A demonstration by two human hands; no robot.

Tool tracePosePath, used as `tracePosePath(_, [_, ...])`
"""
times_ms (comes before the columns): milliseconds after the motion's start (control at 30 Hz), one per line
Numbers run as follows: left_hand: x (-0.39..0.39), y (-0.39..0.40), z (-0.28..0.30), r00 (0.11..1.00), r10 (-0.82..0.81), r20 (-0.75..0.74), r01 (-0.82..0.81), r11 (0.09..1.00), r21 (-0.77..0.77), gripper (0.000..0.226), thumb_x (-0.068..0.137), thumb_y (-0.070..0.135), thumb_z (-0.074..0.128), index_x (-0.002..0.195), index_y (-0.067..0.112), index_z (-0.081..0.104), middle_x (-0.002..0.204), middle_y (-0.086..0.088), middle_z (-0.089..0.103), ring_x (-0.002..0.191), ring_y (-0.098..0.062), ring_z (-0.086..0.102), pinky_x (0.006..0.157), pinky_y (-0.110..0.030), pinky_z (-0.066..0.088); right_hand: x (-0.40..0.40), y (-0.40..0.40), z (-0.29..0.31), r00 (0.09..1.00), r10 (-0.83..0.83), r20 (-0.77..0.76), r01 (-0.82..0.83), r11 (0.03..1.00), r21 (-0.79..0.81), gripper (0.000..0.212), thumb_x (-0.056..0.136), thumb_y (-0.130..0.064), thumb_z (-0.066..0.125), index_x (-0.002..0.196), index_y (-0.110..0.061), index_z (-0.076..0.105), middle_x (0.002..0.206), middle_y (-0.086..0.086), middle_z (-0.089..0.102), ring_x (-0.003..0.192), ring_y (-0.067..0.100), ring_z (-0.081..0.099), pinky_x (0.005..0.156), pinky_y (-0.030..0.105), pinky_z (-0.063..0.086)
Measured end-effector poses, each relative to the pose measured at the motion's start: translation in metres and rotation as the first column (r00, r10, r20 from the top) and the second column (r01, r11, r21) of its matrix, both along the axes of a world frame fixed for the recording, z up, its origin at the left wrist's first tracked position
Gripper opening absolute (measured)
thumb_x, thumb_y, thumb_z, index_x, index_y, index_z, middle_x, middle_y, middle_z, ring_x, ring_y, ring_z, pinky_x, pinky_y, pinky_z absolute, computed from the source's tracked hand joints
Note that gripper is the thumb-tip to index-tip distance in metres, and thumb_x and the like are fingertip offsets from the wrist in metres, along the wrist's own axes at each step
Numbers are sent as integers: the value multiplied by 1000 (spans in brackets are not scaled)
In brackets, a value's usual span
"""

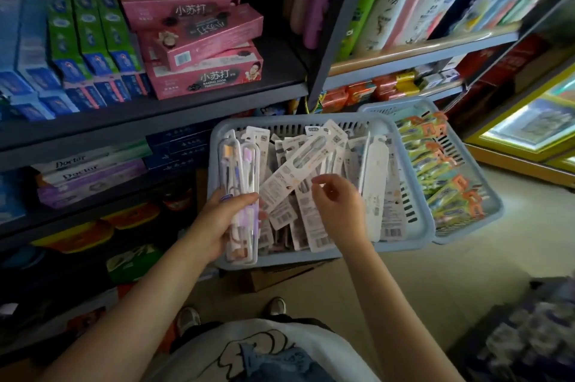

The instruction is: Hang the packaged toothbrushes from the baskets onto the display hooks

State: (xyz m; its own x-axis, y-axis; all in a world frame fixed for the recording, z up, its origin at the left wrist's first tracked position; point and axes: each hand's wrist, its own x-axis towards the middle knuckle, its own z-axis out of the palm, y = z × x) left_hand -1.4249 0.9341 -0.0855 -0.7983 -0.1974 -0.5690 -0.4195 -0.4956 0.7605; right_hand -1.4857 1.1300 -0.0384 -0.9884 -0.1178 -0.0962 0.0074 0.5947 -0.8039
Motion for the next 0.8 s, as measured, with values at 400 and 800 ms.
tracePosePath(400, [-54, 81, 5, 987, -155, -50, 151, 986, -63, 40, 101, 46, 51, 133, 22, 53, 111, -13, 75, 102, -33, 73, 102, -54, 50, -43, 88, -21, 947, -236, 218, 190, 958, 214, 68, 98, -36, 63, 152, -8, 33, 150, 10, 40, 134, 27, 44, 108, 39, 41])
tracePosePath(800, [-56, 100, 0, 999, -47, -15, 44, 986, -160, 40, 101, 41, 55, 133, 17, 53, 112, -15, 74, 103, -32, 72, 95, -49, 55, -59, 56, -41, 962, -115, 247, 92, 991, 102, 85, 86, -36, 78, 143, -7, 22, 133, 12, 42, 119, 32, 54, 88, 35, 52])
